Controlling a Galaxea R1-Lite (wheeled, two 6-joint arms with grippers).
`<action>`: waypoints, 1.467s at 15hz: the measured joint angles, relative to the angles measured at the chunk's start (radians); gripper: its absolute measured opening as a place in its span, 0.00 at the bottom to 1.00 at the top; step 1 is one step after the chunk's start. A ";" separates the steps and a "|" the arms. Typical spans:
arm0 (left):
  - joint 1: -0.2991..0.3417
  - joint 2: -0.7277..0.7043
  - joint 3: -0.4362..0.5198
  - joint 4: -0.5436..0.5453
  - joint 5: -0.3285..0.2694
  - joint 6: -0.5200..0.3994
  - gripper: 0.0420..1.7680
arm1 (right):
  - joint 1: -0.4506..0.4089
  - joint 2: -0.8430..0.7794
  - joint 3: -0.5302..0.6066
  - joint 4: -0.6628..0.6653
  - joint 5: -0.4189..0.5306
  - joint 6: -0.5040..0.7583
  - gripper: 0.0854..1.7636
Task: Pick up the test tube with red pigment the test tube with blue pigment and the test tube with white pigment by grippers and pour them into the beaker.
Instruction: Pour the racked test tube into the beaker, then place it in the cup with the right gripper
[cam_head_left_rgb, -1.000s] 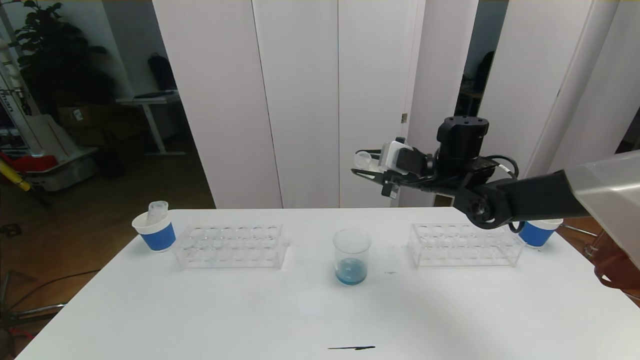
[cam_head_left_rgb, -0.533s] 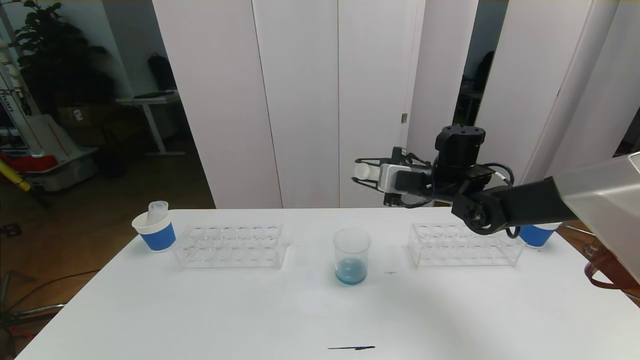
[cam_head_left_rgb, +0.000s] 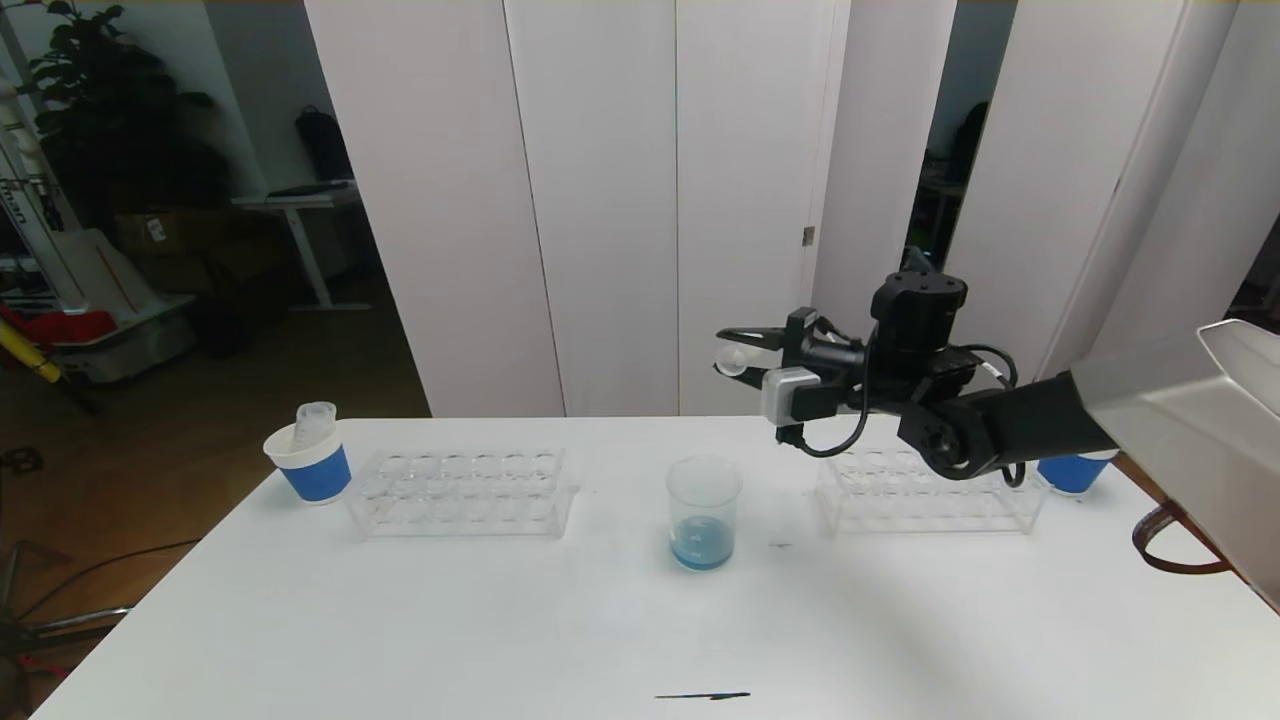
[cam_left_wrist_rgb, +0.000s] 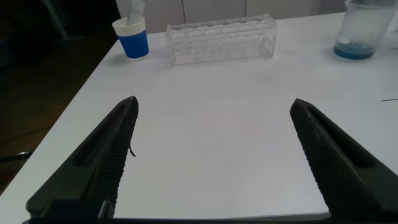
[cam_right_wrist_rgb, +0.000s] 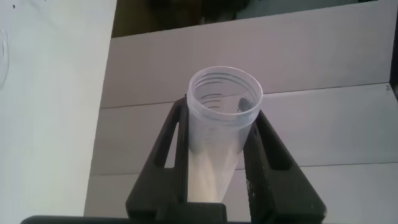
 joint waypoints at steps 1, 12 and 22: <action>0.000 0.000 0.000 0.000 0.000 0.000 0.99 | 0.000 0.006 -0.001 -0.001 0.004 -0.023 0.30; 0.000 0.000 0.000 0.000 0.000 0.000 0.99 | 0.014 0.043 -0.041 -0.003 0.003 -0.161 0.30; 0.000 0.000 0.000 0.000 0.000 0.000 0.99 | 0.019 0.055 -0.080 -0.002 0.002 -0.263 0.30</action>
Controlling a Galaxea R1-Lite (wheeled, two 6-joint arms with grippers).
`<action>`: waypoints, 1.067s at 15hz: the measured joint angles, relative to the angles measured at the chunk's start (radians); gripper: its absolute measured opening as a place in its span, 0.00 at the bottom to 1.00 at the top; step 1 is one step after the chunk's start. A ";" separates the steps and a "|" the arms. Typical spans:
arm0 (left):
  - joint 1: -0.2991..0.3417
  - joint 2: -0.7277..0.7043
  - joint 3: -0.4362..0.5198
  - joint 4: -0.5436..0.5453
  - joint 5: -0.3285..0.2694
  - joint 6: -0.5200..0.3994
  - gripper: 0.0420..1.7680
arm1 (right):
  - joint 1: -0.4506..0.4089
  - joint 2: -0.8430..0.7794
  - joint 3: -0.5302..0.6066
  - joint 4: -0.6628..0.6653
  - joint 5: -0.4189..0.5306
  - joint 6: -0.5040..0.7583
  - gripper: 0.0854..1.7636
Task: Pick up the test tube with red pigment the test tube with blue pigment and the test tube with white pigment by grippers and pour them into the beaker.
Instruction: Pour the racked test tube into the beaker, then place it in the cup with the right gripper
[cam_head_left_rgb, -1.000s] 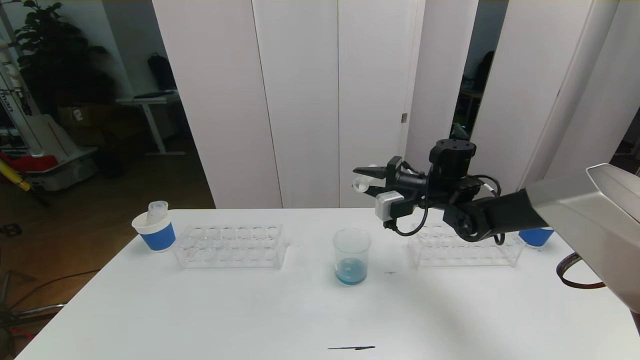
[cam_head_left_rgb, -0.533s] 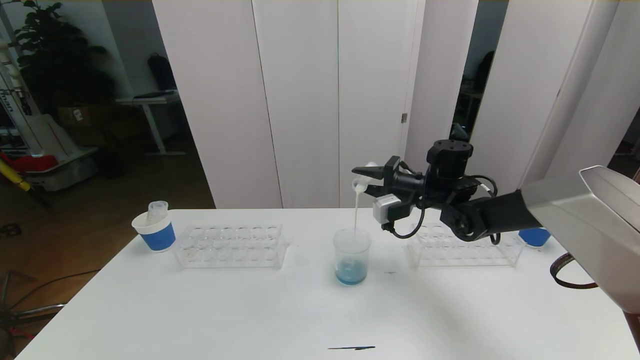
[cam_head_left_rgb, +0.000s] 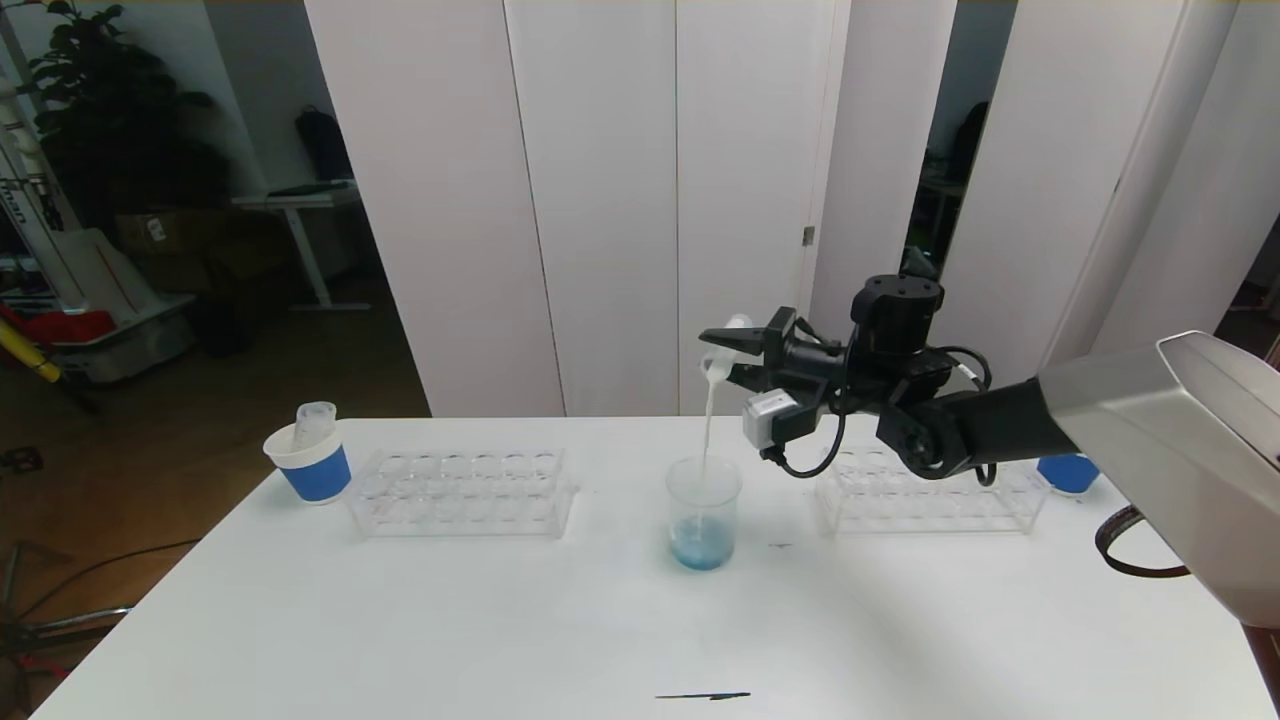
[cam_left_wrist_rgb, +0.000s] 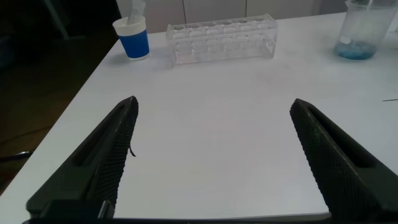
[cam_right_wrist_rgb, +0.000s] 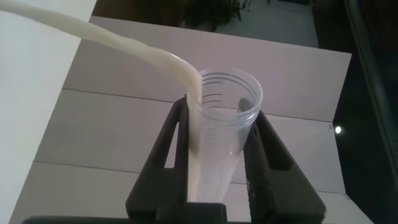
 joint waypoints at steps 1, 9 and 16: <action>0.000 0.000 0.000 0.000 0.000 0.000 0.99 | -0.001 0.000 -0.009 0.000 0.000 -0.020 0.30; 0.000 0.000 0.000 0.000 0.000 0.000 0.99 | 0.000 0.002 -0.059 -0.001 0.038 -0.149 0.30; 0.000 0.000 0.000 0.000 0.000 0.000 0.99 | 0.003 0.012 -0.106 0.001 0.073 -0.199 0.30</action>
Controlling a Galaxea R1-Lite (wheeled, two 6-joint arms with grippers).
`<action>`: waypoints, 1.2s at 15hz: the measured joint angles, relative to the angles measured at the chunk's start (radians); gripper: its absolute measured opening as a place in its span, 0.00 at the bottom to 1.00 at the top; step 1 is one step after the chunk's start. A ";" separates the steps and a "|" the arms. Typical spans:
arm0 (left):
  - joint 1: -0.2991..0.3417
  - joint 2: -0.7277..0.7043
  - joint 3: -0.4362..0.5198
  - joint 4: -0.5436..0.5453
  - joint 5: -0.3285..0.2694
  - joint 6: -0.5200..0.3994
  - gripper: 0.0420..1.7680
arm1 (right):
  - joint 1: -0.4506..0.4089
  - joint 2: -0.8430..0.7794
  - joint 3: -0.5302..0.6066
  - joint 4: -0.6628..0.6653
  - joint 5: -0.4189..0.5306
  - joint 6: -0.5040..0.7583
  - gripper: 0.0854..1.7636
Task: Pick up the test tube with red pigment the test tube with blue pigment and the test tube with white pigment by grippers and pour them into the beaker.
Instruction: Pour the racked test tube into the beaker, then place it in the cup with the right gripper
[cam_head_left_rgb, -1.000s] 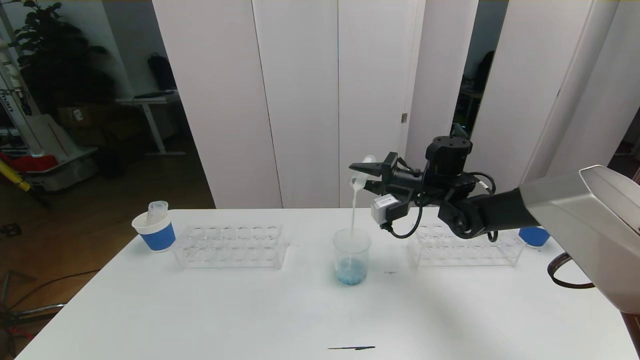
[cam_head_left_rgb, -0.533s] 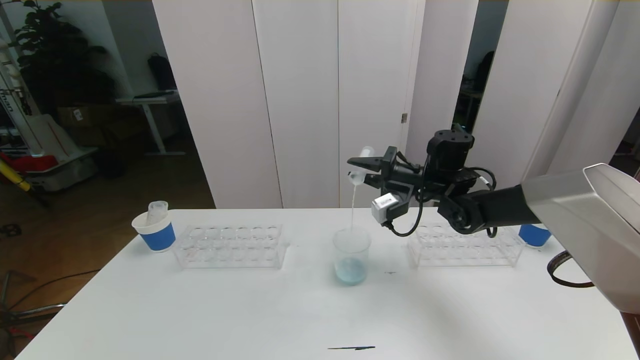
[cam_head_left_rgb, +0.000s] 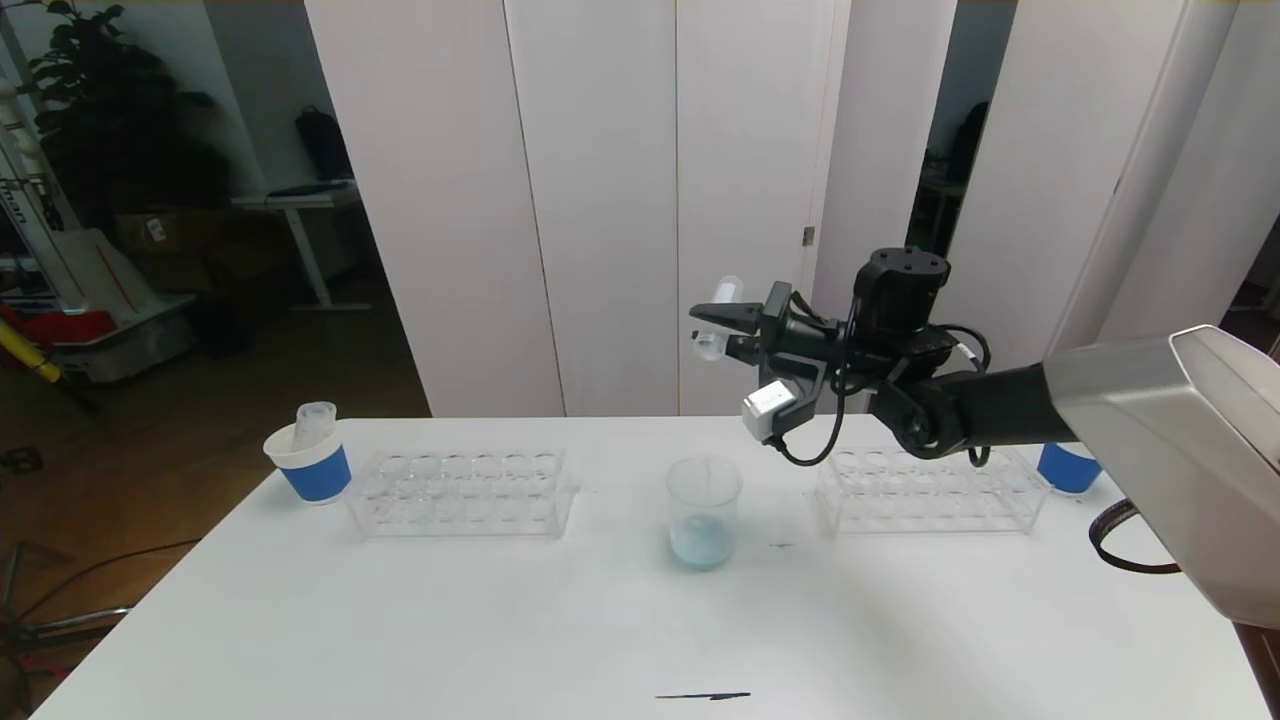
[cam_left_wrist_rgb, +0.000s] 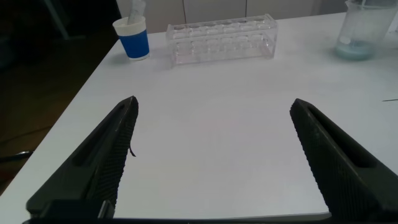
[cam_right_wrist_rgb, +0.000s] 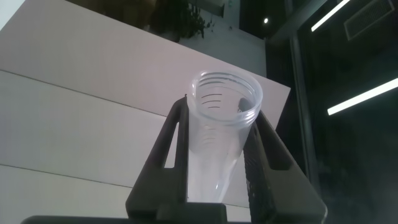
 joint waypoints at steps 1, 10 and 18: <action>0.000 0.000 0.000 0.000 0.000 0.000 0.99 | 0.000 0.000 0.000 -0.001 -0.002 0.002 0.30; 0.000 0.000 0.000 0.000 0.000 0.000 0.99 | 0.003 -0.072 0.006 0.000 -0.140 0.246 0.30; 0.000 0.000 0.000 0.000 0.000 0.000 0.99 | 0.002 -0.202 0.039 -0.005 -0.691 0.898 0.30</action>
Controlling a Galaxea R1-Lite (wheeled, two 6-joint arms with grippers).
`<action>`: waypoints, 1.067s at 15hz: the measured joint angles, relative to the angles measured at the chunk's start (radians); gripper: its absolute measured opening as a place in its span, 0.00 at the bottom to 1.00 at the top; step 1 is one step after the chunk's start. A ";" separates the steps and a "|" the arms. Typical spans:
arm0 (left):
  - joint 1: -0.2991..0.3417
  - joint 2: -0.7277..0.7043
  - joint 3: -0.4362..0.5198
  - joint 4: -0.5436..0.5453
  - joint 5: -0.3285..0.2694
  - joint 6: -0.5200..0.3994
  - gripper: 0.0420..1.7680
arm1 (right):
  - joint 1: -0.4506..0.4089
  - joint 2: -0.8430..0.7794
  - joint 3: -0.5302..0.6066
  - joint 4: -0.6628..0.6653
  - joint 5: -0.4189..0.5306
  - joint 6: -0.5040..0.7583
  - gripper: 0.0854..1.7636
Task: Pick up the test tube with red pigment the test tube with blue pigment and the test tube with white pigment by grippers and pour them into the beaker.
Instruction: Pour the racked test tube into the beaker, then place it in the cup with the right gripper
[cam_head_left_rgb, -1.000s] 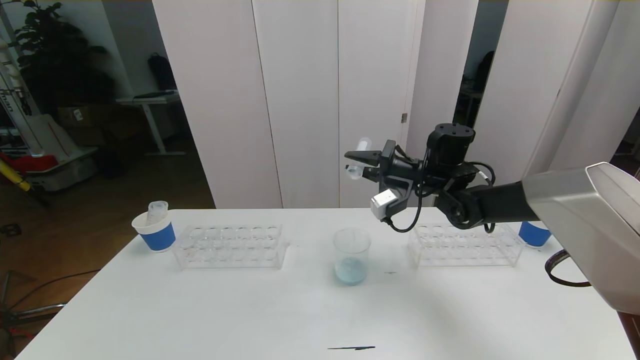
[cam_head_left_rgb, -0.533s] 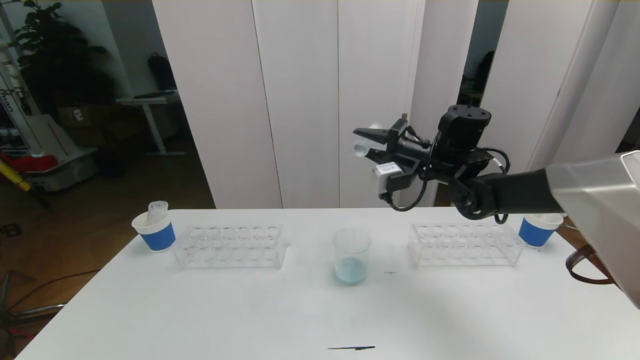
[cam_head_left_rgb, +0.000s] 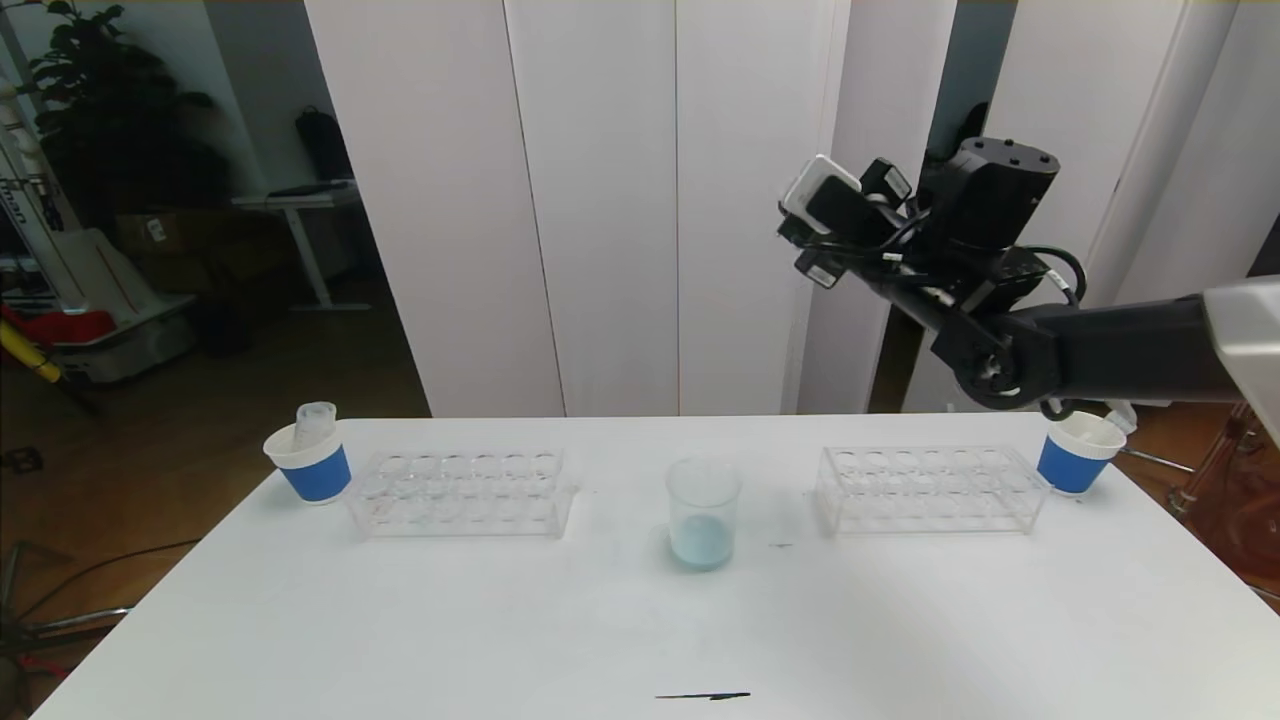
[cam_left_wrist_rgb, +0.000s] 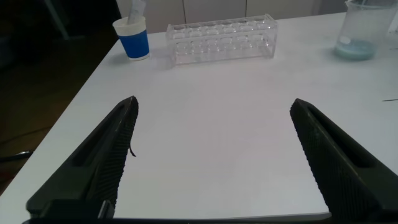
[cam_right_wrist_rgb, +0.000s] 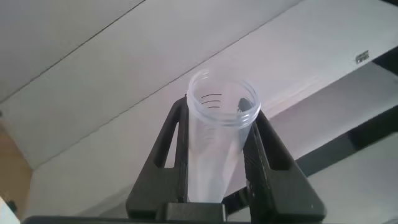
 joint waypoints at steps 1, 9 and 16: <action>0.000 0.000 0.000 0.000 0.000 0.000 0.99 | 0.000 -0.008 0.005 0.000 -0.040 0.122 0.30; 0.000 0.000 0.000 0.000 0.000 0.000 0.99 | -0.039 -0.067 0.225 0.016 -0.219 0.774 0.30; 0.000 0.000 0.000 0.000 0.000 0.000 0.99 | -0.108 -0.168 0.390 0.032 -0.272 0.906 0.30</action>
